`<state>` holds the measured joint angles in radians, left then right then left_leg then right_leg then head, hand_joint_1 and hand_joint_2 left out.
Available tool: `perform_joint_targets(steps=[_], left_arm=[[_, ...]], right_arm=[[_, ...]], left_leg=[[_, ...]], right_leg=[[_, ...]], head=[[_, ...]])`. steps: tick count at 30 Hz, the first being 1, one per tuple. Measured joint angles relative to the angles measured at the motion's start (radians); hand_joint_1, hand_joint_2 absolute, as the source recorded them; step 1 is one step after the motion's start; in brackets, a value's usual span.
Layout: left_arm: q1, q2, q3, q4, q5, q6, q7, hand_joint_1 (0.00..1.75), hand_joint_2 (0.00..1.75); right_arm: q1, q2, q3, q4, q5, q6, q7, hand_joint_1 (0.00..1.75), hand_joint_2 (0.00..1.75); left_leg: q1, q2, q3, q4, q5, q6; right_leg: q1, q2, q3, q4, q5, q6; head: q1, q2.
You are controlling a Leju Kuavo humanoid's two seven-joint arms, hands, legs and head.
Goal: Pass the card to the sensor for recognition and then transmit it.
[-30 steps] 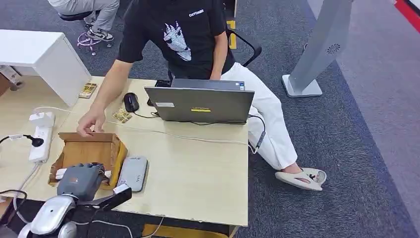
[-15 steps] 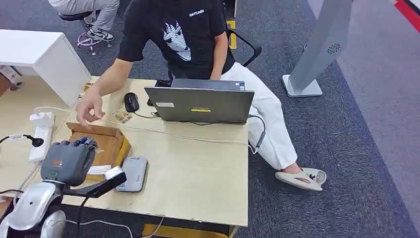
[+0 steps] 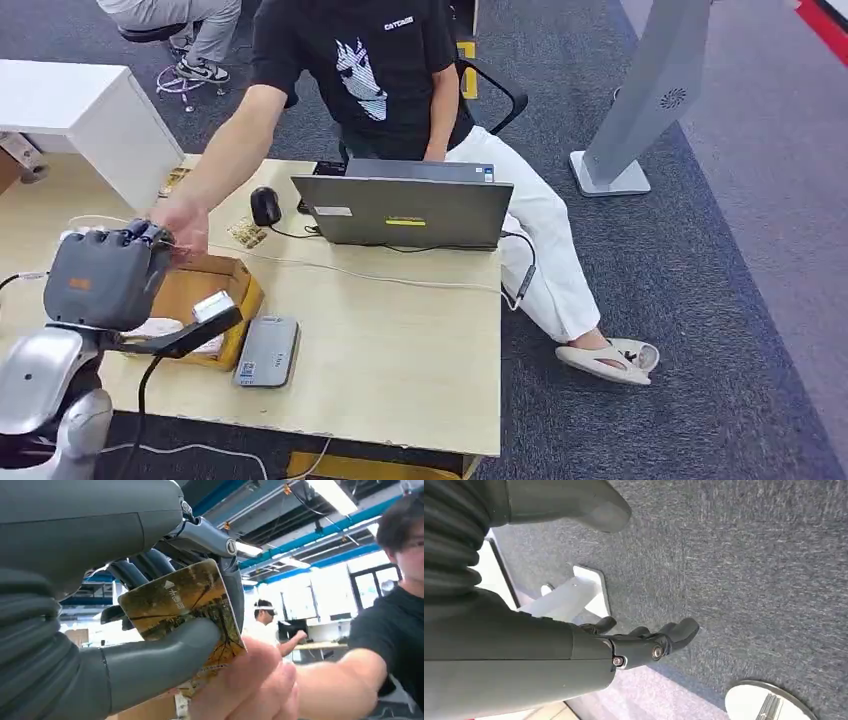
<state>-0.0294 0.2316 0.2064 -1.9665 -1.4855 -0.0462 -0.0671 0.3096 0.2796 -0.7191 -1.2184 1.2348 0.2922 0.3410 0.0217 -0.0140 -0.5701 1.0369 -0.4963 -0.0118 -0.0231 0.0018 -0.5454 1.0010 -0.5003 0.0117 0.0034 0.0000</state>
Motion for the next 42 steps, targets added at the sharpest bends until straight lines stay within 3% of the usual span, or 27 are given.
perform_joint_targets(steps=[1,2,3,16,22,25,32,36,40,42], left_arm=[[-0.007,0.0,0.0,0.0,0.0,-0.006,0.003,0.12,1.75],[-0.011,0.0,0.0,0.0,0.002,-0.009,0.006,0.12,1.75],[-0.012,-0.001,0.0,0.0,0.003,-0.012,0.008,0.0,1.75],[-0.008,-0.041,0.024,0.0,0.027,0.047,0.008,0.0,1.75],[0.072,-0.113,0.083,-0.064,0.179,0.215,-0.107,0.0,1.75],[0.116,-0.154,0.112,-0.104,0.214,0.232,-0.136,0.0,1.75],[0.151,-0.198,0.15,-0.143,0.261,0.25,-0.168,0.0,1.75],[0.233,-0.268,0.221,-0.209,0.416,0.315,-0.269,0.0,1.75],[0.272,-0.394,0.378,-0.272,0.627,0.285,-0.42,0.0,1.75],[0.273,-0.451,0.47,-0.278,0.718,0.299,-0.423,0.0,1.75]], right_arm=[[0.0,0.0,0.0,0.002,0.002,0.001,0.0,0.0,1.75],[-0.001,0.0,0.0,0.003,0.007,0.002,0.0,0.0,1.75],[-0.002,0.0,0.0,0.005,0.01,0.002,0.0,0.0,1.75],[-0.006,0.0,0.0,0.018,0.024,0.0,-0.01,0.0,1.75],[0.002,0.0,0.007,0.019,-0.022,-0.021,0.011,0.0,1.75],[0.01,0.0,0.022,0.019,-0.035,-0.026,0.02,0.0,1.75],[0.014,0.0,0.036,0.019,-0.052,-0.027,0.03,0.0,1.75],[0.032,0.0,0.059,0.015,-0.109,-0.044,0.069,0.0,1.75],[0.056,0.0,0.1,-0.002,-0.155,-0.058,0.114,0.0,1.75],[0.066,0.0,0.12,-0.011,-0.175,-0.063,0.134,0.0,1.75]], left_leg=[[0.0,0.0,0.0,0.0,0.0,0.0],[0.0,0.0,0.0,0.0,0.0,0.0],[0.0,0.0,0.0,0.0,0.0,0.0],[0.0,0.0,-0.001,0.0,0.0,0.0],[0.0,0.0,-0.001,0.0,0.0,0.0],[0.0,0.0,-0.001,0.0,-0.001,0.0],[0.0,0.0,-0.001,0.0,0.0,0.0],[0.0,0.0,-0.001,0.0,-0.001,0.0],[0.0,0.0,-0.002,0.0,-0.002,0.002],[-0.001,0.0,-0.002,0.0,-0.002,0.002]], right_leg=[[0.0,0.0,0.0,0.0,0.0,0.0],[0.0,0.0,0.0,0.0,0.0,0.0],[0.0,0.0,0.0,0.0,0.0,0.0],[0.0,0.0,0.0,0.0,0.0,0.0],[0.0,0.001,0.0,0.0,0.0,0.0],[0.0,0.0,0.0,0.0,-0.001,0.0],[0.0,0.0,0.0,0.0,0.0,0.0],[0.0,0.001,0.0,0.0,0.0,0.0],[0.0,0.0,0.0,0.0,-0.001,0.001],[0.0,0.0,0.0,-0.001,-0.001,0.002]], head=[[0.0,0.0],[0.0,0.0],[0.0,0.0],[0.0,0.0],[0.0,0.0],[0.0,0.0],[0.0,0.0],[0.0,0.0],[0.0,0.0],[0.0,0.0]])
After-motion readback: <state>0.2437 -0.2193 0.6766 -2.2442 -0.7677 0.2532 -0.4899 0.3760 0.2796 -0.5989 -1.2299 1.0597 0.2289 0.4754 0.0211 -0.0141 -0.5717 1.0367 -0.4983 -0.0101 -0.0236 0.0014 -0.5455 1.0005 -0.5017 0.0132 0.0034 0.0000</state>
